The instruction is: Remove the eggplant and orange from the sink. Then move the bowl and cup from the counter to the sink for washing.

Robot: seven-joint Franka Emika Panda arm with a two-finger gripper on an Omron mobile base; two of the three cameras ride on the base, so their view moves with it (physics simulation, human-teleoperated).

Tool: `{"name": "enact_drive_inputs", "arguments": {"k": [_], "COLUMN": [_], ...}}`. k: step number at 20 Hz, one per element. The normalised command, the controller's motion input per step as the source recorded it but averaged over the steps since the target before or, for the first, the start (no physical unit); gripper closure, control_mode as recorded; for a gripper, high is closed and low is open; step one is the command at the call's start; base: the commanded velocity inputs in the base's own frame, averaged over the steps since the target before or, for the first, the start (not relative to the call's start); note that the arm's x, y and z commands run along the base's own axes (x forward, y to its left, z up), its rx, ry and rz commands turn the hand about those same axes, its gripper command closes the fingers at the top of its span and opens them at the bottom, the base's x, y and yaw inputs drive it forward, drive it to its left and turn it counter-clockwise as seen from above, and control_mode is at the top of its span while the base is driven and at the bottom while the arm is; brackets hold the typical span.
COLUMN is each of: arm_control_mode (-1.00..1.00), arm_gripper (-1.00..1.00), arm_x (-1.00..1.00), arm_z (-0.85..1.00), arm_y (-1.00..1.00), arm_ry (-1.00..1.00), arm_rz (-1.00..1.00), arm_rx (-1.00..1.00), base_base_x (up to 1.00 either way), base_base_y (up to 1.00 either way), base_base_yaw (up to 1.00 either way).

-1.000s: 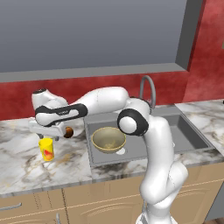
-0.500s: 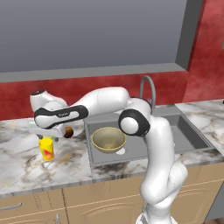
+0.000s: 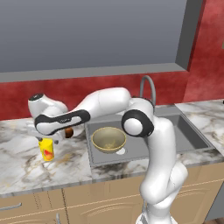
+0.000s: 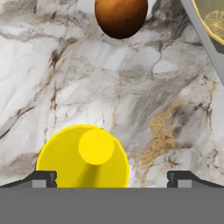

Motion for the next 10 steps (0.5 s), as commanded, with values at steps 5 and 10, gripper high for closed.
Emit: {"name": "enact_drive_inputs", "arguments": {"k": [5, 10], "arm_control_mode": [-1.00, -1.00], "arm_gripper": [-1.00, -1.00], "arm_x": [-0.05, 0.00], "arm_z": [-0.06, -0.11], "arm_y": [-0.07, -0.06], "arm_ry": [-0.01, 0.00], "arm_rz": [0.00, 0.00], "arm_rx": [0.00, 0.00], "base_base_x": [0.00, 0.00], "base_base_y": [0.00, 0.00], "base_base_yaw": [0.00, 0.00]}}
